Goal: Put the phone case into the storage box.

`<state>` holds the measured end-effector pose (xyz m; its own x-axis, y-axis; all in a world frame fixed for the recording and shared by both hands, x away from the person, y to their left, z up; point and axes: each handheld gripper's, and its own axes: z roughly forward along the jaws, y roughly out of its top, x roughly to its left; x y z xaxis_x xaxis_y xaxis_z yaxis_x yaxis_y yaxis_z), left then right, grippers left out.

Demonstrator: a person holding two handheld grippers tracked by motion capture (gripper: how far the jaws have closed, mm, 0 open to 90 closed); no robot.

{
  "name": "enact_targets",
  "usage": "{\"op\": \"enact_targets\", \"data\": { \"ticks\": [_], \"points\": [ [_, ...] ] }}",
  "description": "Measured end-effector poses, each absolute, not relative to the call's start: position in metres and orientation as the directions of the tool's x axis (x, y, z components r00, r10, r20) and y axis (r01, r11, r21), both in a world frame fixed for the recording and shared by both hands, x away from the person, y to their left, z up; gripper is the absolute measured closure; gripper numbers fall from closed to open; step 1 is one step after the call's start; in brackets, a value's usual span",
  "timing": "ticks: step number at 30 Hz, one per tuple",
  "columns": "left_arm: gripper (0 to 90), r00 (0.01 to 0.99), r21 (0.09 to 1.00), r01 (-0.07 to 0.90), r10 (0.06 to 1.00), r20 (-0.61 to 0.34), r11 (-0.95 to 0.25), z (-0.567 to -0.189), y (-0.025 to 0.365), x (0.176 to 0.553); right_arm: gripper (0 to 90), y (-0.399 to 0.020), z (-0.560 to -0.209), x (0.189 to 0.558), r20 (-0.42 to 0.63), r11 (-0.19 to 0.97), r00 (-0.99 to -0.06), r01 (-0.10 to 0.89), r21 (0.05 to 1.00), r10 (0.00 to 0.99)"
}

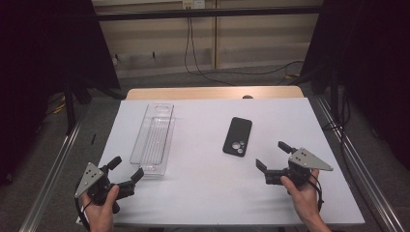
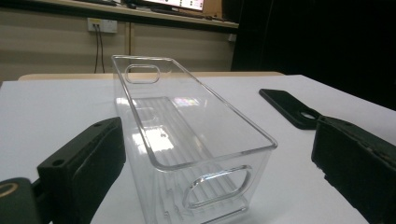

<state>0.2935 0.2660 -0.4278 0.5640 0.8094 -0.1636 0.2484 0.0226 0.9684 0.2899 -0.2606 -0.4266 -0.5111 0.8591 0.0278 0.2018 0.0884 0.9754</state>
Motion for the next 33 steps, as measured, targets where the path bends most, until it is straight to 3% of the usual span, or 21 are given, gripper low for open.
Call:
{"op": "enact_targets", "data": {
  "ticks": [33],
  "points": [
    [3.0, 0.574, 0.971, 0.240, 0.806, -0.142, 0.000, -0.427, 0.266, 0.295, 1.4, -0.235, -0.414, 0.359, 0.029, 0.097, -0.550, 0.198, 0.976, 0.835]
  ]
}}
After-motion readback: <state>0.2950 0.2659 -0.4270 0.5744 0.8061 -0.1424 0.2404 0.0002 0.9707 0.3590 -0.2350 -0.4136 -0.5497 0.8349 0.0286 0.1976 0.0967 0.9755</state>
